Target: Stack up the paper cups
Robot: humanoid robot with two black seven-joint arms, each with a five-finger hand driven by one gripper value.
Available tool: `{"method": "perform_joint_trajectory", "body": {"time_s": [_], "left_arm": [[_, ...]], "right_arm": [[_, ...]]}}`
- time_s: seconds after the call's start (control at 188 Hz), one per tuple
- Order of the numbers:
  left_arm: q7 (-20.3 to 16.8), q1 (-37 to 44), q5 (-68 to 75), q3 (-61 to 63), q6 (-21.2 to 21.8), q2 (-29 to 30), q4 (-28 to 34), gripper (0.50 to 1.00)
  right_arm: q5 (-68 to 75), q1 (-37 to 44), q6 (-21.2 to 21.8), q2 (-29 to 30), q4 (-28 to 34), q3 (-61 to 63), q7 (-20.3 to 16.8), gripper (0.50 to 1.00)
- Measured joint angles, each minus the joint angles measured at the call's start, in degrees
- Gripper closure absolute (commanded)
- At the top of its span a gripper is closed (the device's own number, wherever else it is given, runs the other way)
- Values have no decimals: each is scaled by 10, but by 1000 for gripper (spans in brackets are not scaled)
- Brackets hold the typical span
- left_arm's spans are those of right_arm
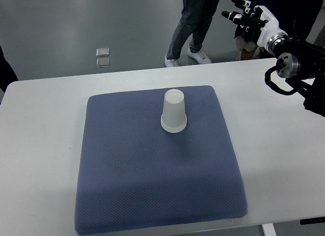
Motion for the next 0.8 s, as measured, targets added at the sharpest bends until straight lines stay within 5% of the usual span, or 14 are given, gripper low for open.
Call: {"method": "perform_joint_trajectory", "body": {"time_s": [0.218, 0.802], "left_arm": [[0, 0, 0, 0, 0, 0, 0, 500], [0, 0, 0, 0, 0, 0, 0, 500]], "right_arm": [[-22, -34, 84, 13, -3, 3, 34, 589], [-18, -70, 80, 17, -7, 116, 45, 589]]}}
